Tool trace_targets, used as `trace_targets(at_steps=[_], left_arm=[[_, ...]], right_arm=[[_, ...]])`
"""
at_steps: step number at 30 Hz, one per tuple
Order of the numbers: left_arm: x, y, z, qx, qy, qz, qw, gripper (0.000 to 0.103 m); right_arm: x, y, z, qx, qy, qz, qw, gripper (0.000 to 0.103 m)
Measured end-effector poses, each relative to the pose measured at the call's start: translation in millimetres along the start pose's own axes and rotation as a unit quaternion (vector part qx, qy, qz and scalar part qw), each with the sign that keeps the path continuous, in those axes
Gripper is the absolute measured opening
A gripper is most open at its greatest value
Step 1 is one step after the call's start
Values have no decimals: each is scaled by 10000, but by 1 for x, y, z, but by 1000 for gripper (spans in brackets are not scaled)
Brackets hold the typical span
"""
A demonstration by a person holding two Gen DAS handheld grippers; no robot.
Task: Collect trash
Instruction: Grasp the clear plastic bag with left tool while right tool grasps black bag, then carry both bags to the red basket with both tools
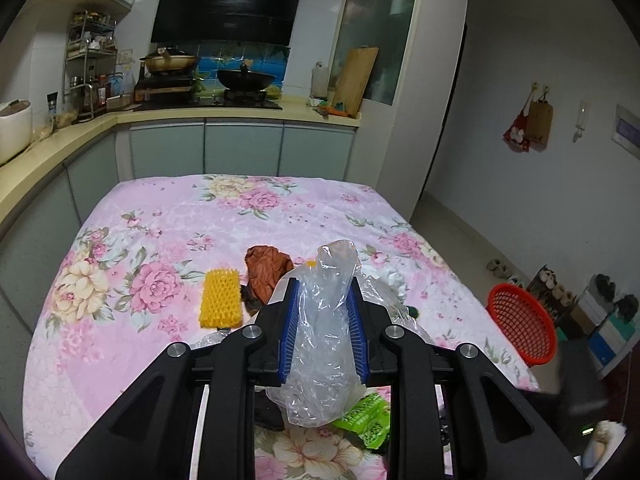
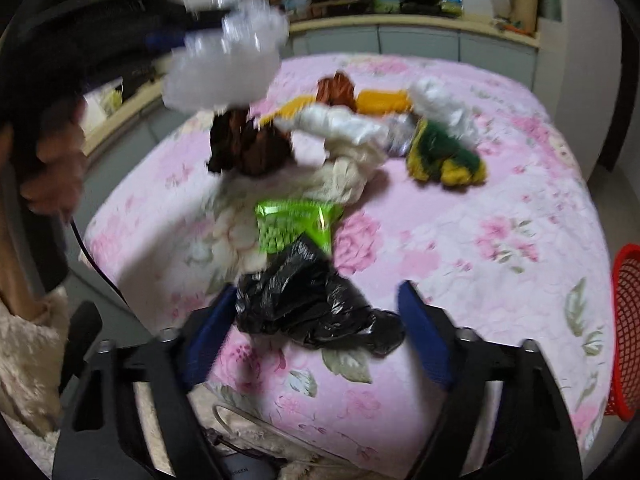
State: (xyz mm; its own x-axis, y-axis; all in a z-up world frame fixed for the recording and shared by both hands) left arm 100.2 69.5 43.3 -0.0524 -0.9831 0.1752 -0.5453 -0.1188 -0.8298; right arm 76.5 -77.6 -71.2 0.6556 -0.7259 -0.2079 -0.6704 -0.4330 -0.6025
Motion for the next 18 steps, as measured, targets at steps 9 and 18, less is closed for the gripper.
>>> trace_targets(at_steps=[9, 18], left_arm=[[3, -1, -6, 162, -11, -4, 9999, 22], [17, 2, -1, 161, 29, 104, 9998, 22]], right_arm=[[18, 9, -15, 179, 206, 144, 9995, 40], [54, -3, -60, 906, 482, 606, 9929, 40]])
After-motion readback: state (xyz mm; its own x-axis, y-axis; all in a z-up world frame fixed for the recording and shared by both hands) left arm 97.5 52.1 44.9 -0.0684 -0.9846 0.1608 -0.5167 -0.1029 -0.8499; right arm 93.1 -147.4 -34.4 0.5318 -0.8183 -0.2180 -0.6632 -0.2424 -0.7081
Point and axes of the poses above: each gripper's, at about its wrist camera, not at the fingertips, and z roughly the way its jaws point, x to its right, y to its underside, the point moved 1 cm from there along z, roughly the way its jaws point
